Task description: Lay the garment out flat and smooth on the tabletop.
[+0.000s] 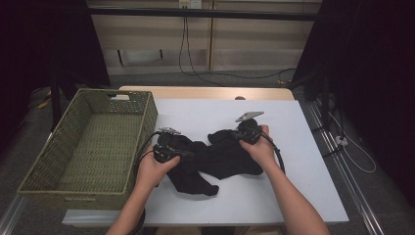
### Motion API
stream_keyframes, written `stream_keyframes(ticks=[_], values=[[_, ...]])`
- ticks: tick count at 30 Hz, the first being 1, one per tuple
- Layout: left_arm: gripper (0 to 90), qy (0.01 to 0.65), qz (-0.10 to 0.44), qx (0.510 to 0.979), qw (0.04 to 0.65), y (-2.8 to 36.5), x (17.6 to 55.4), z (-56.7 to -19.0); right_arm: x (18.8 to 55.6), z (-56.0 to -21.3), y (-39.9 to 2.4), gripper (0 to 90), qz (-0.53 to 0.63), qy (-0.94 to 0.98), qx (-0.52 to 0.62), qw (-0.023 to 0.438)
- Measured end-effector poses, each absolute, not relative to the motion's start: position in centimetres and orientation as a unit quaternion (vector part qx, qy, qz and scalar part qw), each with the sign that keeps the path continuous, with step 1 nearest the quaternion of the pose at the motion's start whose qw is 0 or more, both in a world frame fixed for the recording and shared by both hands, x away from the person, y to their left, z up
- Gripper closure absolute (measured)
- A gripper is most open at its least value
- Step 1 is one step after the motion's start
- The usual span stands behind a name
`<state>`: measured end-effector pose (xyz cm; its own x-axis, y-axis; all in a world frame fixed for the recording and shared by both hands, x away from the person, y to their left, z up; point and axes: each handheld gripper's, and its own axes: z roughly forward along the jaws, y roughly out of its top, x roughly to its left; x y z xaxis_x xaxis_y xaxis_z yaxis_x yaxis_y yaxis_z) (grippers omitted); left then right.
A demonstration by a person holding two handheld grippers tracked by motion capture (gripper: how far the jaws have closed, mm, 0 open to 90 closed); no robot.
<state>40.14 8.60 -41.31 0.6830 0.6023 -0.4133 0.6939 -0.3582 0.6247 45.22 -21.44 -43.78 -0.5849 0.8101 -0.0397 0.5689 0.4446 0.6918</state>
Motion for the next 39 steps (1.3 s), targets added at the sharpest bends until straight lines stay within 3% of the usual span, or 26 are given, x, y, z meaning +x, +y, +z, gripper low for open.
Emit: stream_keyframes(ticks=[4,10,16,19,25,31,36,37,39], values=[[86.7,0.396,-0.055,0.820,0.409,8.8,40.2,-41.2,46.0,-42.1,-23.5,86.0,0.388,0.777,0.469,0.159],[86.6,0.400,-0.047,0.820,0.406,9.1,40.2,-41.0,47.2,-40.6,-25.8,75.8,0.381,0.745,0.510,0.200],[86.7,0.405,-0.042,0.816,0.410,9.3,40.5,-40.9,47.2,-40.6,-25.9,70.0,0.377,0.751,0.504,0.199],[86.7,0.411,-0.038,0.811,0.415,9.4,40.6,-40.8,45.6,-40.7,-24.9,60.1,0.379,0.767,0.485,0.180],[86.6,0.413,-0.029,0.804,0.427,9.4,41.1,-40.3,41.9,-41.1,-25.3,49.1,0.386,0.770,0.481,0.163],[86.8,0.417,-0.021,0.794,0.443,9.7,41.8,-39.3,38.3,-42.4,-26.1,43.4,0.366,0.781,0.481,0.158],[86.8,0.429,-0.013,0.786,0.445,10.1,42.7,-38.8,36.2,-44.5,-27.1,47.5,0.356,0.784,0.491,0.132],[86.8,0.435,-0.009,0.783,0.444,10.1,42.9,-38.6,35.8,-45.1,-27.1,56.8,0.352,0.790,0.487,0.120],[86.9,0.436,-0.010,0.783,0.444,10.0,43.0,-38.5,35.7,-45.4,-26.9,61.6,0.351,0.794,0.481,0.120]])
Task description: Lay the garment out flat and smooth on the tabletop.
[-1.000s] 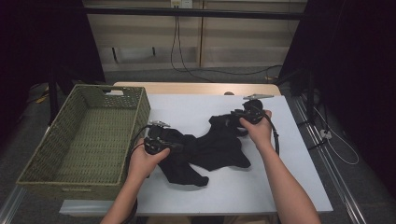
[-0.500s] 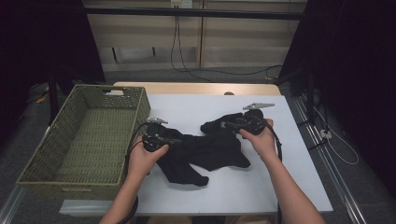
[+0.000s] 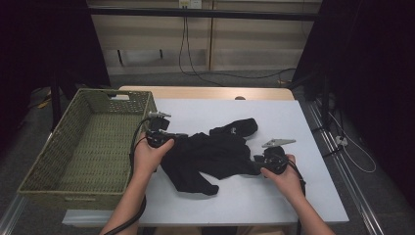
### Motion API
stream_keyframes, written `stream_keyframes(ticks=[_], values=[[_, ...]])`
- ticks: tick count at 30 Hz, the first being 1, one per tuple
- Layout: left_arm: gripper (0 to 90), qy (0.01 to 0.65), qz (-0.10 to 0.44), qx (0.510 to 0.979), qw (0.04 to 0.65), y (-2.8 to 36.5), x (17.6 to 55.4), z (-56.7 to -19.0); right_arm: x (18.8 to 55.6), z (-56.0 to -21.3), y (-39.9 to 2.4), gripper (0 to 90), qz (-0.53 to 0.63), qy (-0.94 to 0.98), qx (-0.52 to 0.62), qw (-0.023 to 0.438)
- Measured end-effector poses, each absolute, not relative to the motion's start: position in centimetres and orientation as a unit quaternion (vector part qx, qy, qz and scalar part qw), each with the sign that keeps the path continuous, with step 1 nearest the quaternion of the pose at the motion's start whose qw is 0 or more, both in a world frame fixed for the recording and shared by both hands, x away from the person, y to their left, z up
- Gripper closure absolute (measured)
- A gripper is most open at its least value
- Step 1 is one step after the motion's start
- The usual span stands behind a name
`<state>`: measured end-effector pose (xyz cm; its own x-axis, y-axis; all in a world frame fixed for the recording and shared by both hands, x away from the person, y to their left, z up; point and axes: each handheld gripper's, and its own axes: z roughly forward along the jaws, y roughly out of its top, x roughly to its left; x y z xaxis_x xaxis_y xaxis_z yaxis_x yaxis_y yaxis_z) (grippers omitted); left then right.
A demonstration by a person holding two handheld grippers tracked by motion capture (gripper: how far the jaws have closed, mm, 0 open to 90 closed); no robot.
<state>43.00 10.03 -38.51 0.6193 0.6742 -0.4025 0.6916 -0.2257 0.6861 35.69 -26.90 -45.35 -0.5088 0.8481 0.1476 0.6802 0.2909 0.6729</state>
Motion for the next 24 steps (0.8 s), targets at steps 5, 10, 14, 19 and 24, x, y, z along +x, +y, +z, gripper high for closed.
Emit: stream_keyframes(ticks=[5,10,14,19,24], values=[[87.2,0.446,0.003,0.784,0.431,9.9,43.6,-38.3,35.8,-44.5,-27.5,89.0,0.360,0.798,0.467,0.121],[87.4,0.453,0.018,0.780,0.430,9.6,44.9,-37.2,37.4,-41.7,-29.7,89.4,0.377,0.782,0.475,0.143],[87.6,0.464,0.038,0.777,0.424,9.3,46.5,-36.6,39.1,-39.7,-31.0,89.6,0.361,0.777,0.483,0.181],[87.4,0.482,0.044,0.769,0.416,9.3,48.1,-36.9,41.2,-38.9,-32.2,89.4,0.350,0.763,0.508,0.193],[79.7,0.495,0.048,0.776,0.388,8.9,48.7,-39.2,42.1,-40.9,-30.9,73.9,0.319,0.773,0.512,0.197]])
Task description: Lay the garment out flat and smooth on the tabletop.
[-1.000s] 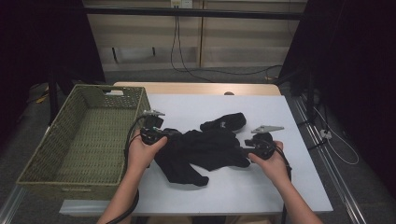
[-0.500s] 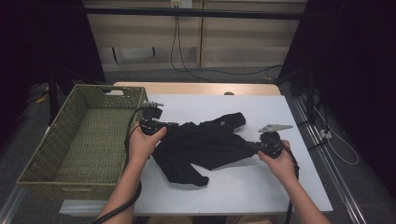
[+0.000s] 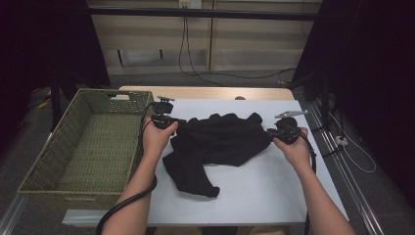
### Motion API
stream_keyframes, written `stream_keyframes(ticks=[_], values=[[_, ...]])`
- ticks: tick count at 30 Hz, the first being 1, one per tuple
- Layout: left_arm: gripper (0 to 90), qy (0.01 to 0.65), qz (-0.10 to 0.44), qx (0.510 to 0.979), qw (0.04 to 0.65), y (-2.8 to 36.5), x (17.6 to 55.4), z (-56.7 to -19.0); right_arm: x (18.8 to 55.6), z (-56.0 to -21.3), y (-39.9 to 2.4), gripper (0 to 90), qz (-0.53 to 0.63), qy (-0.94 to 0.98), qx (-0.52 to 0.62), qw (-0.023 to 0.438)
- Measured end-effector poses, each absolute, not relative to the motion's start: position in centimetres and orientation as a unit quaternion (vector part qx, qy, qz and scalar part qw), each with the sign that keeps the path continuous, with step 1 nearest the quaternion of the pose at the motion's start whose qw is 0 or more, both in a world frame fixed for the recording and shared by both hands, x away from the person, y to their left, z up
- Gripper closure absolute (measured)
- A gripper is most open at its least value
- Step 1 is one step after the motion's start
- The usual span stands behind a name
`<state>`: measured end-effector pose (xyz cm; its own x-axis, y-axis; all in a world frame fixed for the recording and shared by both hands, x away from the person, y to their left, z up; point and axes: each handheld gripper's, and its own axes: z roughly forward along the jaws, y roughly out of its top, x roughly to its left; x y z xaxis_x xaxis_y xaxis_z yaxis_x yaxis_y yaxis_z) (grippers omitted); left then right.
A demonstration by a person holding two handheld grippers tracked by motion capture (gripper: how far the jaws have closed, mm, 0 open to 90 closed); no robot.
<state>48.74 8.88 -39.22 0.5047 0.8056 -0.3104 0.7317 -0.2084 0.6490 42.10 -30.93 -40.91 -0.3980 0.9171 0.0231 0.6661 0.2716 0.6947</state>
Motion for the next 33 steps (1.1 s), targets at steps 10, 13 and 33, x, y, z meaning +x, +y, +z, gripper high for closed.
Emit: stream_keyframes(ticks=[10,13,33], values=[[19.3,0.487,0.088,0.785,0.373,8.9,47.1,-39.7,39.0,-42.0,-30.1,41.5,0.378,0.741,0.521,0.193],[14.2,0.473,0.105,0.789,0.377,8.9,46.5,-39.2,38.2,-42.1,-29.3,40.4,0.396,0.737,0.516,0.185],[8.8,0.415,0.110,0.815,0.389,8.0,41.9,-39.1,36.4,-45.5,-19.6,52.7,0.339,0.837,0.406,0.141]])
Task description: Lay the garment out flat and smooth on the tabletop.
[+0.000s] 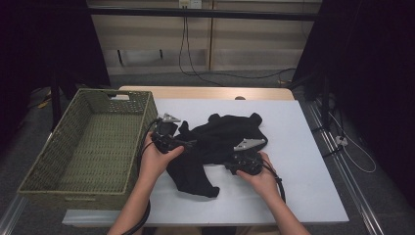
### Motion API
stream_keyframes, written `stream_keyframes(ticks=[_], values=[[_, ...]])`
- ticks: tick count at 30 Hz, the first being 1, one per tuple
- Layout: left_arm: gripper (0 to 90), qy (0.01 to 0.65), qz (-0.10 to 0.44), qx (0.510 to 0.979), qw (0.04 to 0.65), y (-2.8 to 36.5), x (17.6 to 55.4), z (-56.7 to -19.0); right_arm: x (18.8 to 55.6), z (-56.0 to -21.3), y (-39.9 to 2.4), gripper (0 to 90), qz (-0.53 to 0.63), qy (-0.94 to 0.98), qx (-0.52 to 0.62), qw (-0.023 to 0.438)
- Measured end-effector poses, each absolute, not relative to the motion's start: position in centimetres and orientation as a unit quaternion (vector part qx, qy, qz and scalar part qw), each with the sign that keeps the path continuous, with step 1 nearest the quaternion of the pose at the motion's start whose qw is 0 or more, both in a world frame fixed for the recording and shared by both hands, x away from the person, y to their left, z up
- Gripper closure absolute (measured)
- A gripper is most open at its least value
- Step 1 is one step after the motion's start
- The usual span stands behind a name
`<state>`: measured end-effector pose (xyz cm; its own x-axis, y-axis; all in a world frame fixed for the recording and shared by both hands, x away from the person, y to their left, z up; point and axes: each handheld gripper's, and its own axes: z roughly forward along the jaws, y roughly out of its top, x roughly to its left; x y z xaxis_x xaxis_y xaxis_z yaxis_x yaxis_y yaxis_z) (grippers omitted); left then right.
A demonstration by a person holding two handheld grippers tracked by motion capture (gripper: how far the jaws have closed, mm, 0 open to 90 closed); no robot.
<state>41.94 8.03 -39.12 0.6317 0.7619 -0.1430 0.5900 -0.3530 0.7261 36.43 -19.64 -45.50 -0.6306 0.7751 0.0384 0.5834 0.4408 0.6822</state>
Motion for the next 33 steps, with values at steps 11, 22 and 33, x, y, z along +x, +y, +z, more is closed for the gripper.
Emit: stream_keyframes(ticks=[11,22,33], values=[[10.0,0.404,0.102,0.827,0.377,7.3,41.1,-40.1,35.9,-45.7,-20.1,87.1,0.352,0.826,0.417,0.144],[23.3,0.385,0.092,0.847,0.355,5.6,40.0,-41.4,35.7,-44.7,-21.4,88.1,0.396,0.810,0.418,0.113],[65.7,0.380,0.069,0.872,0.300,4.8,39.2,-43.0,35.4,-44.1,-22.6,88.1,0.409,0.801,0.425,0.106]])
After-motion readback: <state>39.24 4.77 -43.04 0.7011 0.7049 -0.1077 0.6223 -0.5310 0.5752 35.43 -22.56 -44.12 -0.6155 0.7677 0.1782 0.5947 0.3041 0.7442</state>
